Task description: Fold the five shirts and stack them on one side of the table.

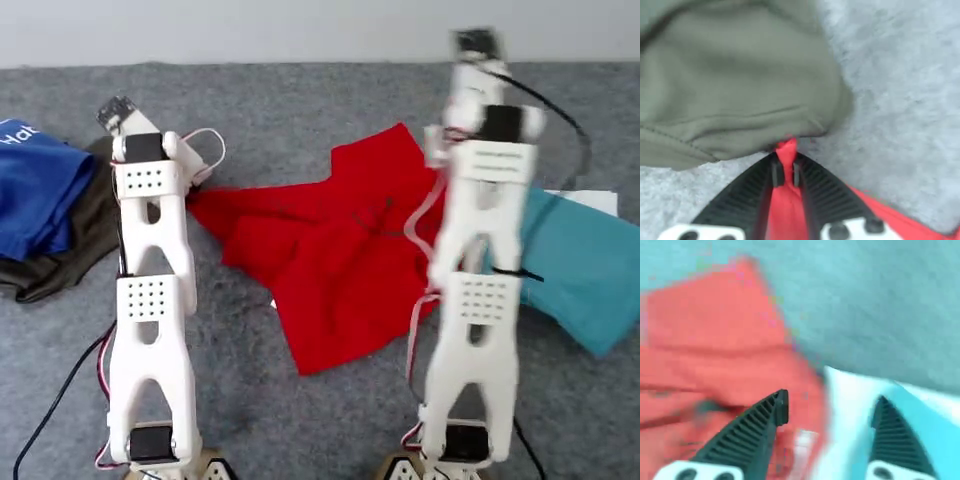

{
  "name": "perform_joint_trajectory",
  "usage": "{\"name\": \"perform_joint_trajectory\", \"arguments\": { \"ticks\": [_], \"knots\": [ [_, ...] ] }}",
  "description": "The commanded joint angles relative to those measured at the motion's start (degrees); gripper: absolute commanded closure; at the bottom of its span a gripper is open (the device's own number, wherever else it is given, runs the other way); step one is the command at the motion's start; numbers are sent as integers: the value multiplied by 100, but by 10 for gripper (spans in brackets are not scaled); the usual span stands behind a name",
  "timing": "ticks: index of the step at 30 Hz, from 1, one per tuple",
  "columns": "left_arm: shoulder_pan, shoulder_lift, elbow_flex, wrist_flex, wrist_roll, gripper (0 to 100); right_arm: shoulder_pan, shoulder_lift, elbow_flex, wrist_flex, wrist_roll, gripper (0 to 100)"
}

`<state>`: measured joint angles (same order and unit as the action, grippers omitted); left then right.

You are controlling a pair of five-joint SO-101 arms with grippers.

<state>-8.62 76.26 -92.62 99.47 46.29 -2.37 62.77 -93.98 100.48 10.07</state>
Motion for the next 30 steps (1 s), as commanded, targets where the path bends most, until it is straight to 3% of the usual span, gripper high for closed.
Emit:
{"name": "perform_joint_trajectory", "arguments": {
  "ticks": [1,4,8,14,25,30],
  "knots": [
    [-9,-747,-374,53,-237,988,-1103,-374,-158,233,26,998],
    [9,-914,-365,79,-255,988,-1552,136,229,224,18,931],
    [-26,-958,-365,97,-255,988,-1596,971,589,251,18,997],
    [-229,-923,-356,97,-387,988,-1771,892,1134,277,53,991],
    [-510,-800,-224,123,-554,988,-2536,-2246,7393,233,114,990],
    [-475,-914,-4,149,-1187,988,-3046,-3846,9424,224,607,990]
  ]
}}
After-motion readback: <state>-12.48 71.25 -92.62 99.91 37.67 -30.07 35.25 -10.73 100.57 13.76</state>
